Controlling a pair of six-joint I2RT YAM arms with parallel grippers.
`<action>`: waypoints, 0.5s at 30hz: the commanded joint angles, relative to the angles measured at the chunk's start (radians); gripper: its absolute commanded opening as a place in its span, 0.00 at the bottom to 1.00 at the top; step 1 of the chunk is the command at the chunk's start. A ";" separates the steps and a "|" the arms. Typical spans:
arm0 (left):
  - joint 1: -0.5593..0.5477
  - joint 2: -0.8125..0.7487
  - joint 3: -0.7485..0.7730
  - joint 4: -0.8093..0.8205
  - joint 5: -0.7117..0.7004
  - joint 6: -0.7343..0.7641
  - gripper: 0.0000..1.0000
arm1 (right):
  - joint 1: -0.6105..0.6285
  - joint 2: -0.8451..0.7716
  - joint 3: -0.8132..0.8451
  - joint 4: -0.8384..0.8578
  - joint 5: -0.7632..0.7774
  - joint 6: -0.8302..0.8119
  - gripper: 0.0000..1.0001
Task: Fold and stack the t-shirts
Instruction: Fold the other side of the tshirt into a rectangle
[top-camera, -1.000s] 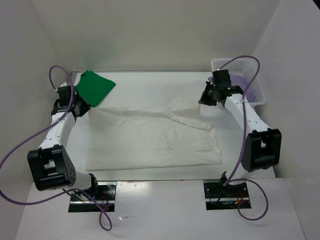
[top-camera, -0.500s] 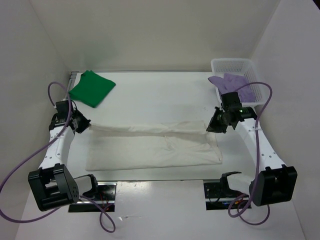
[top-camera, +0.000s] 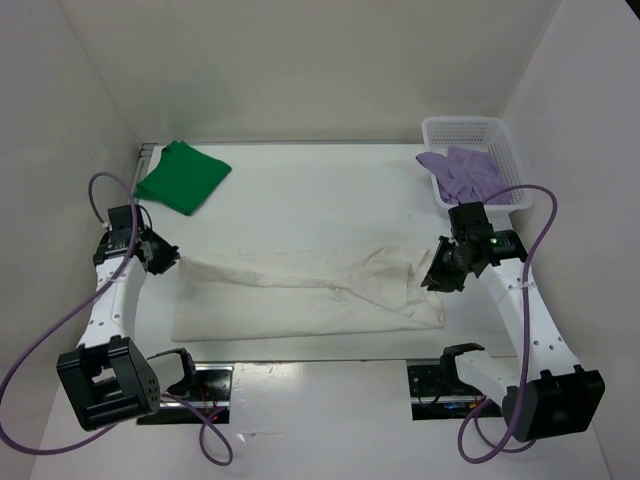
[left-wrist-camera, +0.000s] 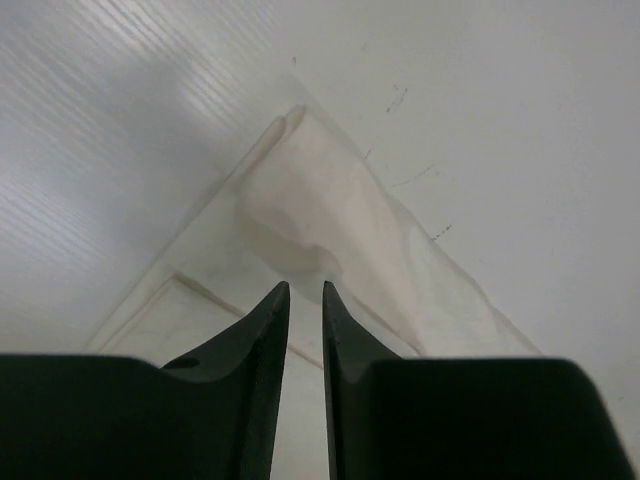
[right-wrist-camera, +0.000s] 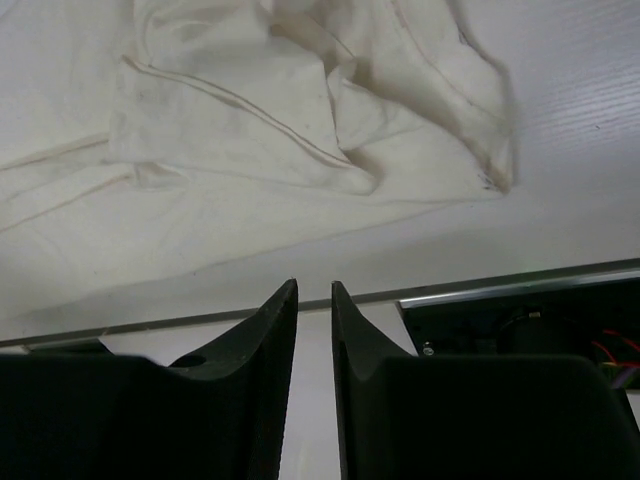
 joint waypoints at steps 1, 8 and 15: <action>0.011 -0.016 0.053 -0.033 -0.068 -0.037 0.28 | 0.009 -0.015 0.038 -0.064 0.011 -0.015 0.25; 0.011 0.014 0.131 0.057 0.039 -0.037 0.24 | 0.079 0.064 -0.018 0.146 -0.130 -0.023 0.00; -0.103 0.081 -0.024 0.243 0.148 -0.058 0.25 | 0.246 0.326 0.041 0.537 -0.067 0.046 0.01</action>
